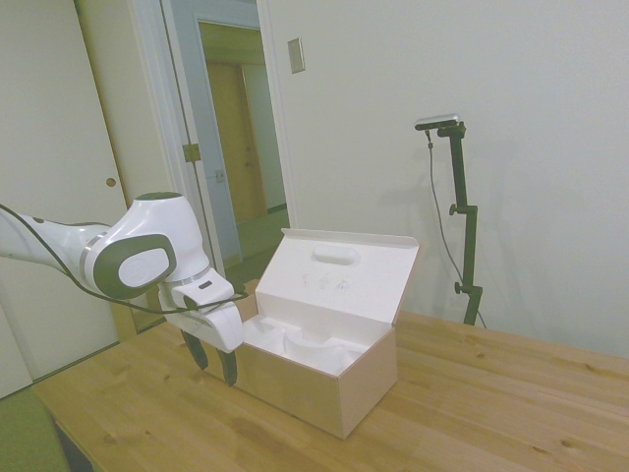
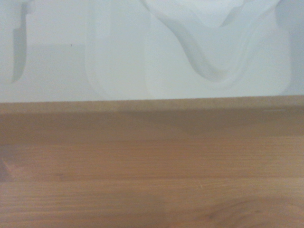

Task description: Close the box

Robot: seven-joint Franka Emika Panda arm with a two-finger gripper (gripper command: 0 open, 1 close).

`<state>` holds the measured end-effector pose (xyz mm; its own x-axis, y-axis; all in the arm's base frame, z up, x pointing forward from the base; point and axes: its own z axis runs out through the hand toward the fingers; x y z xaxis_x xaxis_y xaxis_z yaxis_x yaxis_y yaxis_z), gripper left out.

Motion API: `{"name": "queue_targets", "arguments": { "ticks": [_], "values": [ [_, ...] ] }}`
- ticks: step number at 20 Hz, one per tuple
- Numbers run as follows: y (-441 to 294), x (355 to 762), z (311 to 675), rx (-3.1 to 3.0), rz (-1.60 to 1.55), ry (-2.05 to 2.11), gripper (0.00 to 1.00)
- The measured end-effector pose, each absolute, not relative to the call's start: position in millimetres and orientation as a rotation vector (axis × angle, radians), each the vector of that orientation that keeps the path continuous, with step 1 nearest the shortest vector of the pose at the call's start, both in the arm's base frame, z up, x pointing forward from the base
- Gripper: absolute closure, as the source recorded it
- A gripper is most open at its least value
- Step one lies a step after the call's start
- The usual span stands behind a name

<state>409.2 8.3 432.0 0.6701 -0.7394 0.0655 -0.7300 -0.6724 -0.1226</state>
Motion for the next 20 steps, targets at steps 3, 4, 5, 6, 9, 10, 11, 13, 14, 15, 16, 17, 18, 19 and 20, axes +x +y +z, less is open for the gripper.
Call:
{"name": "queue_targets", "arguments": {
  "ticks": [3,4,5,6,9,10,11,13,14,15,16,17,18,19,20],
  "values": [
    [9,409,432,-2.795,-0.169,1.228,0.00],
    [10,409,435,-2.794,-0.178,1.224,0.00],
    [11,408,440,-2.791,-0.196,1.217,0.00],
    [13,407,448,-2.787,-0.223,1.208,0.00],
    [20,400,480,-2.766,-0.330,1.178,0.00],
    [21,397,492,-2.756,-0.370,1.168,0.00],
    [22,396,506,-2.744,-0.414,1.158,0.00],
    [23,395,534,-2.717,-0.504,1.135,0.00],
    [23,395,549,-2.704,-0.552,1.121,0.00],
    [23,397,564,-2.694,-0.606,1.106,0.00],
    [23,399,577,-2.680,-0.664,1.087,0.00],
    [23,402,589,-2.660,-0.728,1.069,0.00],
    [22,405,598,-2.639,-0.781,1.056,0.00],
    [22,407,607,-2.622,-0.824,1.045,0.00],
    [21,411,615,-2.610,-0.864,1.037,0.00]
  ]
}}
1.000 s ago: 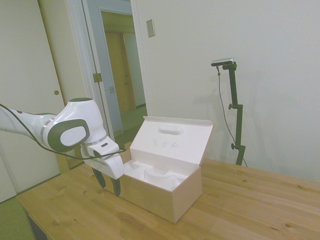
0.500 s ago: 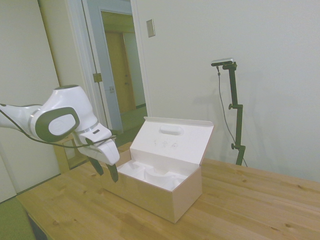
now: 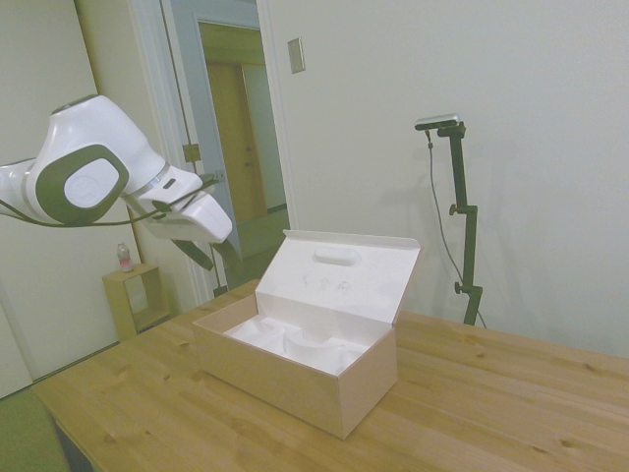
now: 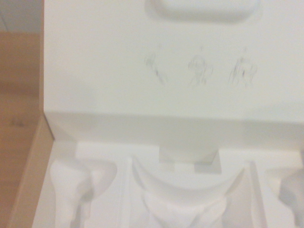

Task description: Close the box

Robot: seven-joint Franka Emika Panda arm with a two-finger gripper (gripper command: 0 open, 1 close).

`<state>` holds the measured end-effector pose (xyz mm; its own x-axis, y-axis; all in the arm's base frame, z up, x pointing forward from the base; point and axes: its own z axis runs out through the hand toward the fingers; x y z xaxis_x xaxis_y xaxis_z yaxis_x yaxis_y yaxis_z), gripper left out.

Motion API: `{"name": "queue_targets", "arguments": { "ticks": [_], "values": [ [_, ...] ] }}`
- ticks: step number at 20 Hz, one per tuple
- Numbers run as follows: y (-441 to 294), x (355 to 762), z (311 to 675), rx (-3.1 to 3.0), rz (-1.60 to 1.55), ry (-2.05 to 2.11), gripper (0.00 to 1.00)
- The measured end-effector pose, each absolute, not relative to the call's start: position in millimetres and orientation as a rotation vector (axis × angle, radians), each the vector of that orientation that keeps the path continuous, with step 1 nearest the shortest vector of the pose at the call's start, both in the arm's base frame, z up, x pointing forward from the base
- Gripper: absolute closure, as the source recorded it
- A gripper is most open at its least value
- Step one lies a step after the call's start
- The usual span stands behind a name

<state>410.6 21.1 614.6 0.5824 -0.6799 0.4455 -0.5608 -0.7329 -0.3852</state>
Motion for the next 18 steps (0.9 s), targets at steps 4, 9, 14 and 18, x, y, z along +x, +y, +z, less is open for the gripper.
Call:
{"name": "queue_targets", "arguments": {
  "ticks": [4,9,14,18],
  "values": [
    [15,432,641,-2.571,-0.992,1.024,0.00],
    [1,473,677,-2.521,-1.084,1.041,0.00],
    [-5,518,697,-2.491,-1.142,1.068,0.00],
    [-11,555,699,-2.478,-1.170,1.091,0.00]
  ]
}}
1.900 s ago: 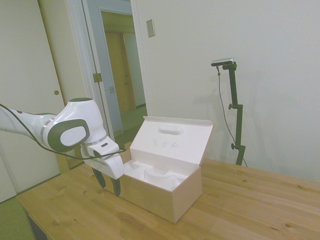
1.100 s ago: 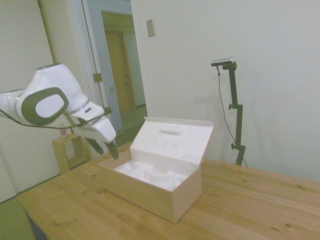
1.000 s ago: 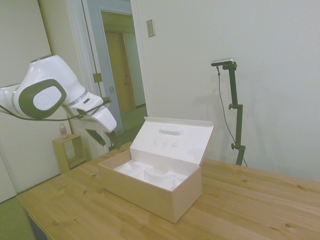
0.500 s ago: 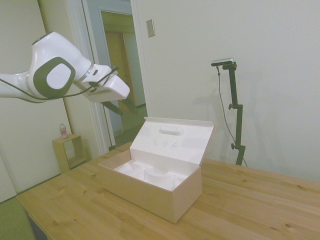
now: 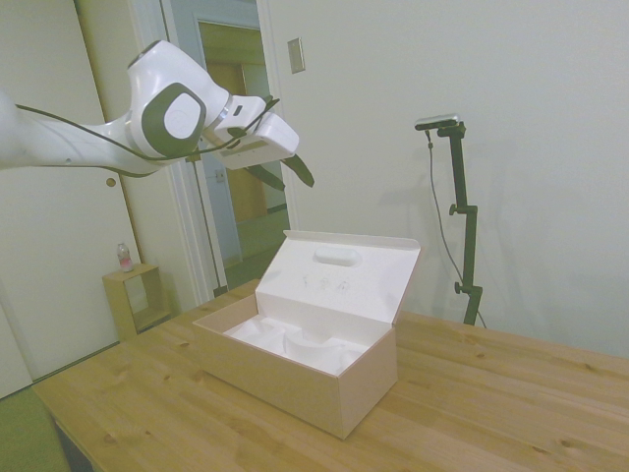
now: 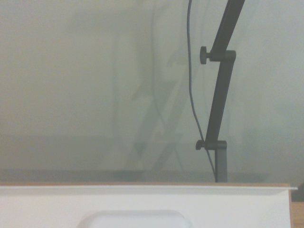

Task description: Close the box

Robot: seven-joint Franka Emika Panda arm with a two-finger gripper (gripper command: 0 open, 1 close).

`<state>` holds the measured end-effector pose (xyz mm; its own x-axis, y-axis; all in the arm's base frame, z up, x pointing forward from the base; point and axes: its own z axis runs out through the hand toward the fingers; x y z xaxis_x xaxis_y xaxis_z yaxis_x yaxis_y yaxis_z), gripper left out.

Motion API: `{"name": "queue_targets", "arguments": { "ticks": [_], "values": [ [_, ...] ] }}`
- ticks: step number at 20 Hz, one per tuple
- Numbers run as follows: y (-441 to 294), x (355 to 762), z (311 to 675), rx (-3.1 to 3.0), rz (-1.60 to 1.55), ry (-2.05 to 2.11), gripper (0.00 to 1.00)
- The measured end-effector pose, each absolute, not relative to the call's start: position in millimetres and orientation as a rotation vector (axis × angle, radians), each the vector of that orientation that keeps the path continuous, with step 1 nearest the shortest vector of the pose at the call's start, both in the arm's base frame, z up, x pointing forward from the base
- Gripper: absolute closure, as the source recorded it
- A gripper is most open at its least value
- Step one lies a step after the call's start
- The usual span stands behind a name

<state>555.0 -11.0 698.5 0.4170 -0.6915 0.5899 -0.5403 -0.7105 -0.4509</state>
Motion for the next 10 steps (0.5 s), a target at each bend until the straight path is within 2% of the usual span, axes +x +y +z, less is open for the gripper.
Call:
{"name": "queue_targets", "arguments": {
  "ticks": [10],
  "values": [
    [-43,636,698,-2.456,-1.183,1.142,0.00]
  ]
}}
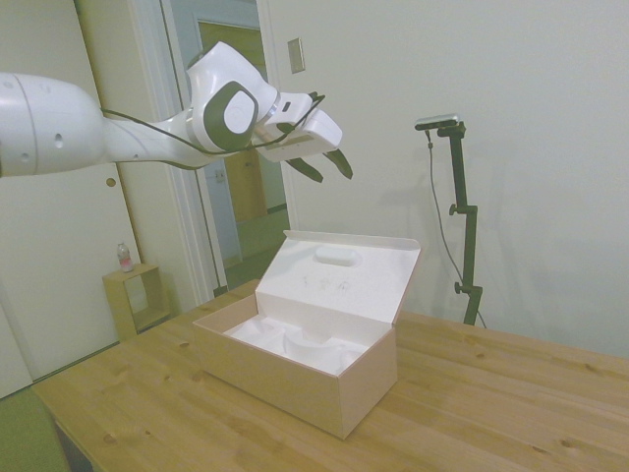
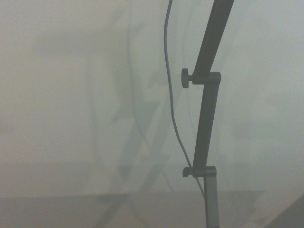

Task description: Close the box

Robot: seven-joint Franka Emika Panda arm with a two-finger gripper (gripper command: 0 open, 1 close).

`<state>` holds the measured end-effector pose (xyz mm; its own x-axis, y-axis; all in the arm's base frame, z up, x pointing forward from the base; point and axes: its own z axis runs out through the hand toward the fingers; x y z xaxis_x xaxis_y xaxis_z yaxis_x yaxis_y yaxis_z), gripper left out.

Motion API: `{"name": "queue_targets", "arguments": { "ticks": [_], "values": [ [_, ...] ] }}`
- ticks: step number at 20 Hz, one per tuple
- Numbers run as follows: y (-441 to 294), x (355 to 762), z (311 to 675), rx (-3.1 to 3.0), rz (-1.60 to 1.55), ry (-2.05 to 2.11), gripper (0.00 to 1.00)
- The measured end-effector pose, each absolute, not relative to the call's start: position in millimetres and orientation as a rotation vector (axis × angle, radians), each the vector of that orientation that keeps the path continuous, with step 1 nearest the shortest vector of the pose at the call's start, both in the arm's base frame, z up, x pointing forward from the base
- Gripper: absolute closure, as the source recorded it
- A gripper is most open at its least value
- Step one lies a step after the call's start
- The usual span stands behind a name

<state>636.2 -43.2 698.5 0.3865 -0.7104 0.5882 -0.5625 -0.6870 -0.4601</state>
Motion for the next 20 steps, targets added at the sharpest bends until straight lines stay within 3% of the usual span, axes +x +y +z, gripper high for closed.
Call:
{"name": "queue_targets", "arguments": {
  "ticks": [11,20],
  "values": [
    [-38,729,663,-2.510,-1.147,1.165,0.00],
    [-54,772,613,-2.544,-1.104,1.212,0.00]
  ]
}}
